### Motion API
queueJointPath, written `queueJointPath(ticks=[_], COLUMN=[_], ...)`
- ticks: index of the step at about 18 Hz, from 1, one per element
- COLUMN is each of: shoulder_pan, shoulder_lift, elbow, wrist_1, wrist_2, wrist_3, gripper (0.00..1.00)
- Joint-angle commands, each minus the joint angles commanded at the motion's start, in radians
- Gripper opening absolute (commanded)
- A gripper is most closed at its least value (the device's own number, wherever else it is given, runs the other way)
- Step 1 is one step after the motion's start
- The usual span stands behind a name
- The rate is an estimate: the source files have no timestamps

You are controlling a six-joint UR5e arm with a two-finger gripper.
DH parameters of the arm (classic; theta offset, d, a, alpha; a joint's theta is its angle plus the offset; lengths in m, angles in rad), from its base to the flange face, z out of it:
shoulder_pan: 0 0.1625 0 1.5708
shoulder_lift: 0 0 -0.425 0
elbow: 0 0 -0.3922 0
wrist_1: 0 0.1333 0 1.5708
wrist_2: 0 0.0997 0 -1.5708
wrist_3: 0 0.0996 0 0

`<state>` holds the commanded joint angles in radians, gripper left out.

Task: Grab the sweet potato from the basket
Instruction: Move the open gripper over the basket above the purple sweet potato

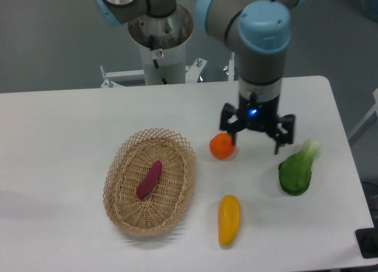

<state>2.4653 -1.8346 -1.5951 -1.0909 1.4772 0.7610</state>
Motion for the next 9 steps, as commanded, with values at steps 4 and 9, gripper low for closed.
queueJointPath(ticks=[4,9], shoulder_pan=[-0.077,-0.172], shoulder_lift=[-0.043,-0.086], elbow=[-0.089,-0.169], wrist_1=[0.127,0.192], wrist_2=[-0.005,0.001], wrist_3=[-0.051,-0.071], gripper=[1.00,1.00])
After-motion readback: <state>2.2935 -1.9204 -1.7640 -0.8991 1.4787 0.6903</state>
